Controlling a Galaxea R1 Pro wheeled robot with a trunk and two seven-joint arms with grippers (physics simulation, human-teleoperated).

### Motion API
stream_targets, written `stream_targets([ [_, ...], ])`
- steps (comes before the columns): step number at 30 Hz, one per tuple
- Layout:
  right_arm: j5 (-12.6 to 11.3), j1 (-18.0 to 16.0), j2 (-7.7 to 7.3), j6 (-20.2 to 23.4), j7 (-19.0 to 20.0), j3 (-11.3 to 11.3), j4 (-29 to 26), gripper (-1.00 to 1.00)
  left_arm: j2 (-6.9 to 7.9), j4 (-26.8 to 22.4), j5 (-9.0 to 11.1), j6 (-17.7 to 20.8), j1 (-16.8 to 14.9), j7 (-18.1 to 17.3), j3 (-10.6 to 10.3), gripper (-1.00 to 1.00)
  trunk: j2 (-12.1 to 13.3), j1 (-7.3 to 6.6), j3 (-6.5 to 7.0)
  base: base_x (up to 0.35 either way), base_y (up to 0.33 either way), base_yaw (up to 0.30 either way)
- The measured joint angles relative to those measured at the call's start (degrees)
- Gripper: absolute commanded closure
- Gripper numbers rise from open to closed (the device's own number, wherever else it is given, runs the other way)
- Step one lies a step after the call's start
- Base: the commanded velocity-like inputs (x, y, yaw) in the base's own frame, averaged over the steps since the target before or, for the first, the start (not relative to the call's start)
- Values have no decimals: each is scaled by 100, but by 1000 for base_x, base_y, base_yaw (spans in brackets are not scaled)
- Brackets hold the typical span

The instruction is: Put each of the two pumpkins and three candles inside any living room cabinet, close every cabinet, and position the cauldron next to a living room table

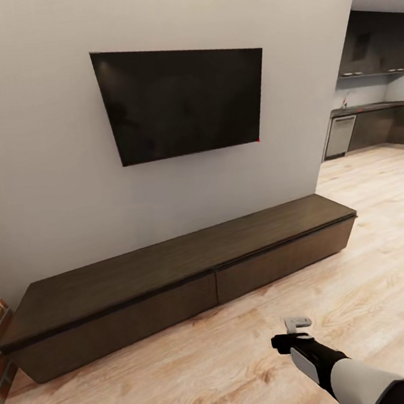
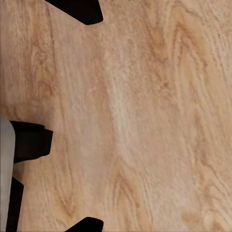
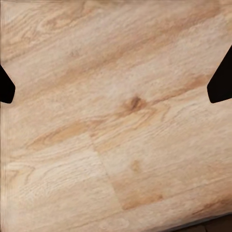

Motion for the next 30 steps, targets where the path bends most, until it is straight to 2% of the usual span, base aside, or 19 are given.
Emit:
stream_targets([
  [2, -8, -1, -8, -164, 13, -3, 146, -100, -19, 99, 14, -135, 0, 4, -51, -100, 80, -44, 17, 0, 0, -71],
  [6, 2, -1, 2, -442, 14, -4, 447, -100, -99, 597, -13, -452, 0, 20, -91, -100, 240, -132, 52, 0, 0, -69],
  [8, 16, 10, 21, -606, 10, -5, 667, -100, -172, 902, -15, -767, 0, 43, -189, -100, 321, -176, 69, 0, 0, -68],
  [10, 18, 95, 22, -698, 9, -6, 745, -100, -212, 1043, -3, -901, 0, 51, -294, -100, 401, -220, 86, 0, 0, -68],
  [16, 10, 246, 27, -770, 12, -5, 799, -100, -201, 1316, 12, -1015, 6, 62, -379, -100, 641, -351, 138, 0, 0, -43],
  [21, -33, 343, 23, -776, 65, -13, 816, -100, -182, 1401, 29, -1189, 22, 62, -386, -100, 842, -461, 182, 0, 0, -5],
  [30, -55, 637, -1, -863, 124, -43, 820, -100, -187, 1550, 25, -1239, 28, 57, -387, -100, 1203, -659, 260, 0, 0, 0],
])
